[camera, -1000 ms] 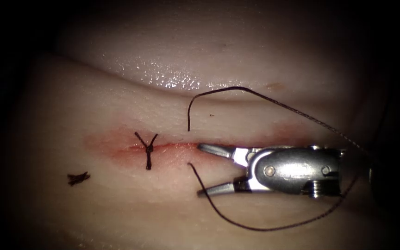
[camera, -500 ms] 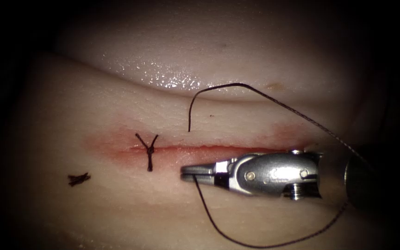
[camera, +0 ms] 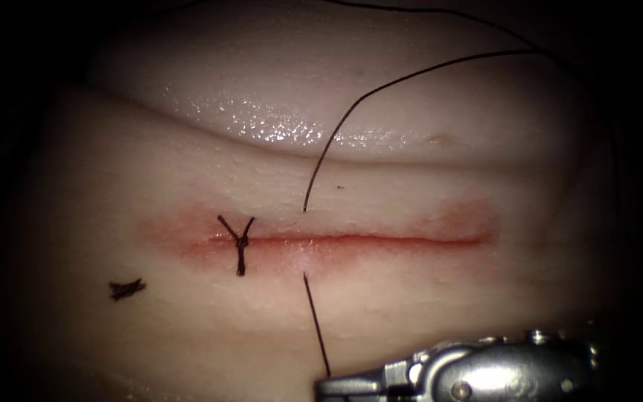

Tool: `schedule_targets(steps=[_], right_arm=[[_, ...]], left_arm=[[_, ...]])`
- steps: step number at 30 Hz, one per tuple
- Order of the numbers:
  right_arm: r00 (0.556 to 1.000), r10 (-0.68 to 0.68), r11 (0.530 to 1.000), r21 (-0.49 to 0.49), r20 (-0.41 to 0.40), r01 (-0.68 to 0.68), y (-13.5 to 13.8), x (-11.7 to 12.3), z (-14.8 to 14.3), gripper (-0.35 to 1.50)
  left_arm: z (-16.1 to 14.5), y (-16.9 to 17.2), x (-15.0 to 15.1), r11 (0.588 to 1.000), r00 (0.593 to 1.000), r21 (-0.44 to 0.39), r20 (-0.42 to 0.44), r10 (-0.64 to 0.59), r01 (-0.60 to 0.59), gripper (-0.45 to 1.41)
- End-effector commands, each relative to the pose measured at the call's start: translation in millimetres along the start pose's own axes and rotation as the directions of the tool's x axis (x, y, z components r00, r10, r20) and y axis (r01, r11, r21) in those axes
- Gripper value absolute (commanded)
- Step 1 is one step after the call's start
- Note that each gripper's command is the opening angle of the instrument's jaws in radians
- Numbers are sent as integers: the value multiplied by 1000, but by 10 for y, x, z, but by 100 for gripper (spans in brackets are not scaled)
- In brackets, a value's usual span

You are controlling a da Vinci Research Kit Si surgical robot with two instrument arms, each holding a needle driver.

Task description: Wound Closure

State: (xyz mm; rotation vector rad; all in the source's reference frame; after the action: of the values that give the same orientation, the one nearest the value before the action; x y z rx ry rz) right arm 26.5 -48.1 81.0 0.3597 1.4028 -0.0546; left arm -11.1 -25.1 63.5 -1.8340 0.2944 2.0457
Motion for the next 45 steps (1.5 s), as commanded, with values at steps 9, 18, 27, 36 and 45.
schedule_targets(steps=[9, 18, 27, 36, 45], right_arm=[[998, -46, 979, 196, -33, 51, -50, 43, 12, -35], [999, -29, 999, -35, -24, 28, 24, 22, -17, 135], [999, -42, 991, -127, 29, 45, 83, -30, -20, 136], [993, -58, 978, -195, 98, 77, 113, -93, 28, 135], [993, -39, 981, -183, 115, 60, 108, -114, 35, -35]], left_arm=[[4, 5, -7, 1000, 1000, -4, 0, -2, 2, -45], [7, 5, -6, 1000, 1000, -5, 2, -3, 3, -45], [8, 5, -7, 1000, 1000, -6, 5, -4, 4, -45], [11, 4, -9, 1000, 1000, -7, 6, -4, 4, -45], [10, 7, -9, 1000, 1000, -10, 7, -2, 2, -45]])
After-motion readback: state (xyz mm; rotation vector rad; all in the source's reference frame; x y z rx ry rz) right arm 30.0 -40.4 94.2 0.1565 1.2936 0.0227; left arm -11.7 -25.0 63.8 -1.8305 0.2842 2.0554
